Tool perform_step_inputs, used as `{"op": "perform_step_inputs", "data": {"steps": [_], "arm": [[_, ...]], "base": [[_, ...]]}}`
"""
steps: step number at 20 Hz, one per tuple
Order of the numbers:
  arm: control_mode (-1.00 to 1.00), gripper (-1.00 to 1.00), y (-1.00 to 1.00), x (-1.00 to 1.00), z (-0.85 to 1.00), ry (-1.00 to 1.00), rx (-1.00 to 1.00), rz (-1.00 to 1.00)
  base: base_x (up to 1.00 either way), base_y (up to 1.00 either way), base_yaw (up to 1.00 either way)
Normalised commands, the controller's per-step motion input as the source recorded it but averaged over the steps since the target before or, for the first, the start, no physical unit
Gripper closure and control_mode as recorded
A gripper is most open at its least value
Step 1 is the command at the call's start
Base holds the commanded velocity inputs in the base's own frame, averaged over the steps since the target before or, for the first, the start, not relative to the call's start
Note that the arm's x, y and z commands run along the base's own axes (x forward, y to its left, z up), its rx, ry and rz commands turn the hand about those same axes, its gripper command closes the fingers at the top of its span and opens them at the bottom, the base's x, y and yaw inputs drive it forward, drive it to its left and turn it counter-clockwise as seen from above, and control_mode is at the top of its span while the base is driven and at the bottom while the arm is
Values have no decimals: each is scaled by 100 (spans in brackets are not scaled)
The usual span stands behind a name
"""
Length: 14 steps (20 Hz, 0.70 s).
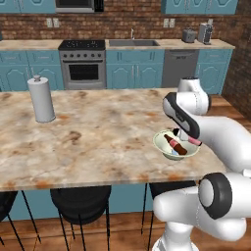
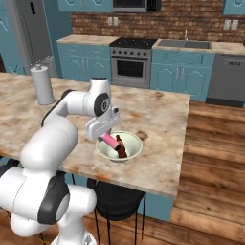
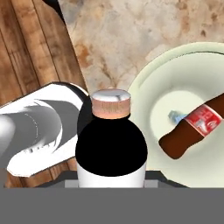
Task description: Open the fridge, grab two sodas, and place both sodas inside the bowl with ice on the dining counter.
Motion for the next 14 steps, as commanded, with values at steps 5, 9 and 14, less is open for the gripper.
{"op": "perform_step_inputs", "data": {"steps": [5,9,14], "arm": [[-100,100,0,19,-28,5,0,14],[-100,100,0,16,-25,5,0,13],[-100,100,-4,6,-23,3,0,11]], "base": [[0,0,0],[0,0,0],[0,0,0]]}}
